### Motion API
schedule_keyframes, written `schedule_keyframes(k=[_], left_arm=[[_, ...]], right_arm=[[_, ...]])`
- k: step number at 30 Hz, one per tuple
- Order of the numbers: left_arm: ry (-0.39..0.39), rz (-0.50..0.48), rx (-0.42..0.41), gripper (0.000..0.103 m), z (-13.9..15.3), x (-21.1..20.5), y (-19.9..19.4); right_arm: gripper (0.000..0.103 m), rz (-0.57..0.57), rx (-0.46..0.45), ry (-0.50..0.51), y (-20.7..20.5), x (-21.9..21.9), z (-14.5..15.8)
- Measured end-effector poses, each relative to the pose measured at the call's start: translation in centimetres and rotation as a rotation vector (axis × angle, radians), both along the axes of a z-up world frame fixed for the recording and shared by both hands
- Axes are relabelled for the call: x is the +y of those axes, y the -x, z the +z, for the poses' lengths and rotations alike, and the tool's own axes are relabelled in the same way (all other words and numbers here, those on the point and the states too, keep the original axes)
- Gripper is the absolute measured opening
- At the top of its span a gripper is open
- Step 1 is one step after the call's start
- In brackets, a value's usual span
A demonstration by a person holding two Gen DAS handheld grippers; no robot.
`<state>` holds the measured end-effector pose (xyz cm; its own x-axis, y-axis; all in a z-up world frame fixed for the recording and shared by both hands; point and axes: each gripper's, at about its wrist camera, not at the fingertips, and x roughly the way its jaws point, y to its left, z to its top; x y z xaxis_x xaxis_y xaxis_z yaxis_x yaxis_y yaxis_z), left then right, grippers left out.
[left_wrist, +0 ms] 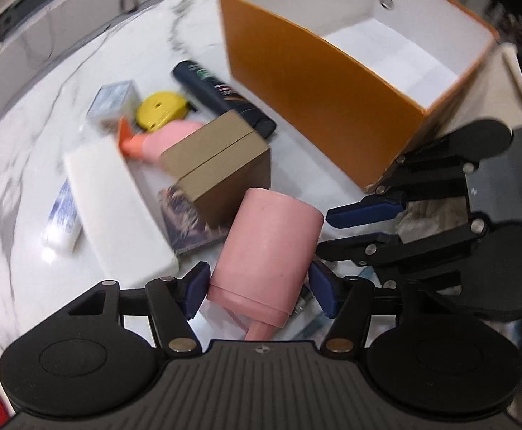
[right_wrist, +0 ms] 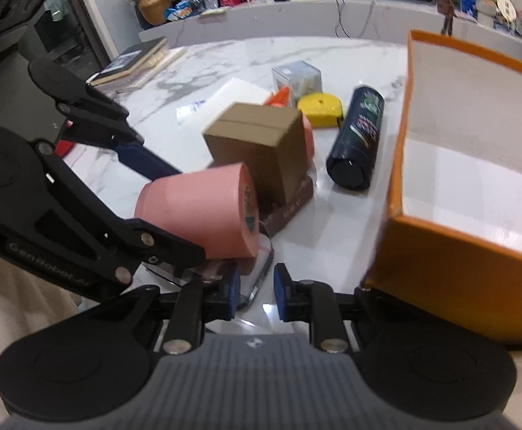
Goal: Organize rigid objects
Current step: 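Grasp the pink cup with the left tool while the right tool grasps the brown cardboard box, then carry the pink cup and brown box into the orange box with both tools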
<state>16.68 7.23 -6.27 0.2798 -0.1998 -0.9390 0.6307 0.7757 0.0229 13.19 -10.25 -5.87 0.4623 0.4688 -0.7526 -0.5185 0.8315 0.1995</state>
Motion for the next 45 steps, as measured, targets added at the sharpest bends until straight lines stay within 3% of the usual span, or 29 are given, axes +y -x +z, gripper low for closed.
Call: schedule_keyframes(k=[10, 15, 19, 21, 26, 31, 35, 38, 45], left_arm=[[0.049, 0.251, -0.074, 0.070, 2.8, 3.4, 0.9], [0.103, 0.347, -0.078, 0.070, 3.5, 5.1, 0.7], [0.088, 0.398, -0.120, 0.070, 3.4, 5.9, 0.1], [0.098, 0.439, -0.123, 0.070, 3.3, 6.5, -0.6], [0.095, 0.518, -0.146, 0.070, 3.0, 8.1, -2.0], [0.095, 0.541, -0.147, 0.070, 2.7, 9.4, -2.3], [0.087, 0.521, -0.150, 0.070, 2.2, 9.3, -2.4], [0.078, 0.493, -0.160, 0.070, 2.3, 8.9, -2.3], [0.075, 0.401, -0.216, 0.070, 4.4, 7.6, -0.9]], right_arm=[[0.023, 0.126, -0.134, 0.047, 0.9, 2.6, 2.8], [0.048, 0.191, -0.244, 0.123, -0.5, 3.6, 4.7], [0.062, 0.195, -0.300, 0.186, -2.8, 4.1, 5.6], [0.073, 0.169, -0.287, 0.191, -3.8, 4.2, 5.8], [0.073, -0.011, -0.148, 0.124, -5.2, 4.8, 5.2], [0.075, -0.091, -0.085, 0.080, -5.6, 5.9, 4.0], [0.075, -0.154, -0.044, 0.049, -6.6, 5.8, 3.6], [0.067, -0.161, -0.035, 0.056, -7.1, 5.8, 3.7], [0.064, -0.150, -0.036, 0.008, -6.8, 5.0, 5.2]])
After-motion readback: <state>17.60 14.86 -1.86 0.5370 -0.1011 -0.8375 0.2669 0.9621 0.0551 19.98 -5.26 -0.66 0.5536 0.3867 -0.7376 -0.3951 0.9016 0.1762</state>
